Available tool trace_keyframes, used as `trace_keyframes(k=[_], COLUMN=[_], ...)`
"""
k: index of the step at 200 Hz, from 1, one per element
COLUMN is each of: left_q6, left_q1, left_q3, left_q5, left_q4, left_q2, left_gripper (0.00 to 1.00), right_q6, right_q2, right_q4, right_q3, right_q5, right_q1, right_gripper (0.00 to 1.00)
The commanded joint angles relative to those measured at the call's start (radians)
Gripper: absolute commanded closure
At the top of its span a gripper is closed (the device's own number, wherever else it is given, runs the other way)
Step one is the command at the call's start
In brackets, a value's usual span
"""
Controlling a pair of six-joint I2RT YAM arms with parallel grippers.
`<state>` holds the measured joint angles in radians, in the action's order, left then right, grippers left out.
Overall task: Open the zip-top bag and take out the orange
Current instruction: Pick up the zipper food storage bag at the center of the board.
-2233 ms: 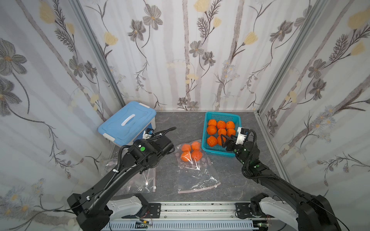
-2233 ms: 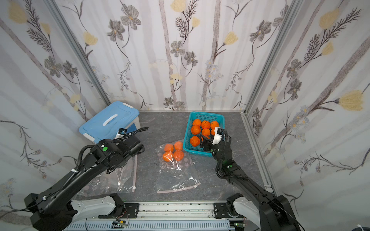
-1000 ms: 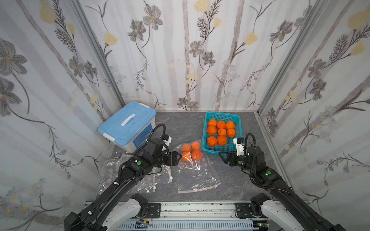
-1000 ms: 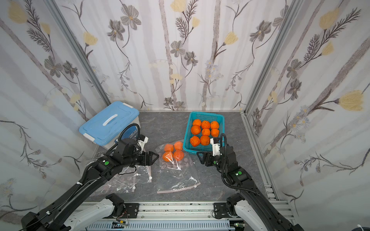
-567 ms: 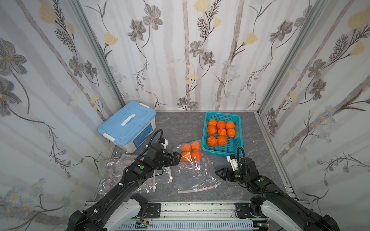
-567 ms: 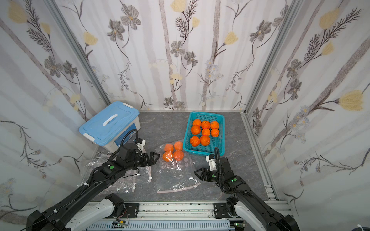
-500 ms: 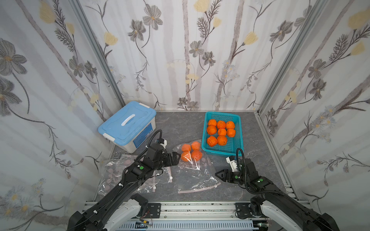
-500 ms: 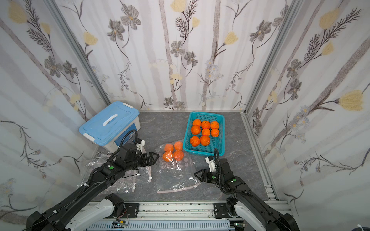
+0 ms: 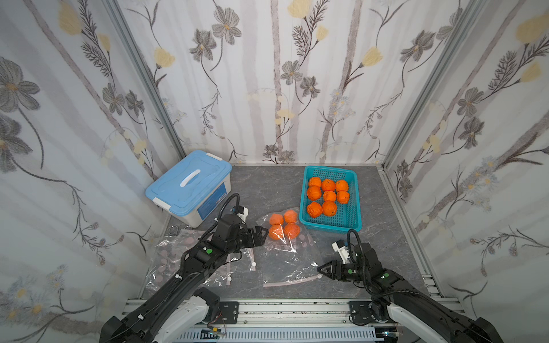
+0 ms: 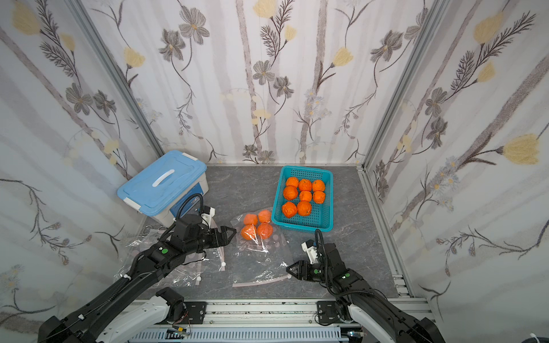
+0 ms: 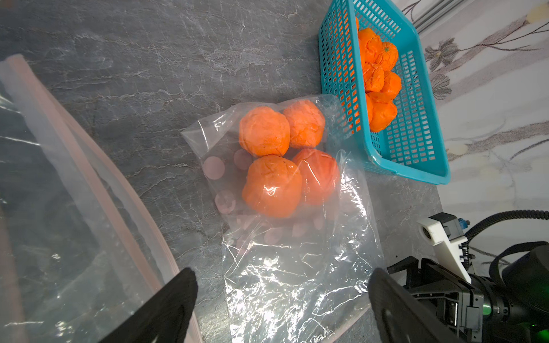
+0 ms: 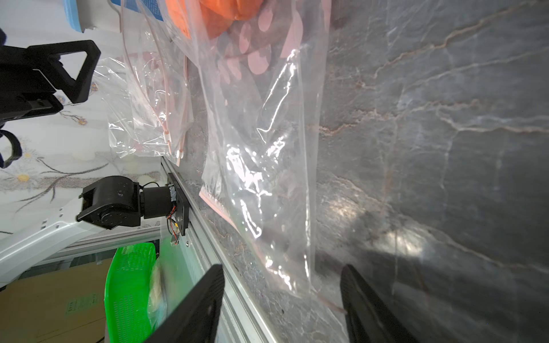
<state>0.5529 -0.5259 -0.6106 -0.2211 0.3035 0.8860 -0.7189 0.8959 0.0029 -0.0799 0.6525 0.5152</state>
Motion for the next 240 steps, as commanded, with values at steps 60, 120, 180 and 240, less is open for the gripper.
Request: trace_keyframes(k=[60,120,180,240], left_q6=[-0.015,-0.019,-0.046,-0.151], left_q1=[0.002,0.003,0.003,-0.027], left_q3=[-0.02,-0.022,-0.023,-0.121], left_q5=[-0.054,-0.062,-0.065,-0.109], left_q4=[-0.041,-0.052,-0.084,-0.205], left_q2=[0.034,0.03,-0.018,0.016], left_gripper=[0.11,0.13,0.18,0.22], right_q6=[-0.071,-0.054,-0.115,-0.393], right_q2=[-0.053,0.02,0.06,0.098], right_q4=[0.08,0.103,0.115,0.077], right_q3=[-0.035,-0.076,-0.166,-0.344], right_q5=[0.142,0.239,0.214,0.147], right_q1=[0.001,0.016,0.036,0.046], right_gripper=[0.65,0.8,0.98,1.0])
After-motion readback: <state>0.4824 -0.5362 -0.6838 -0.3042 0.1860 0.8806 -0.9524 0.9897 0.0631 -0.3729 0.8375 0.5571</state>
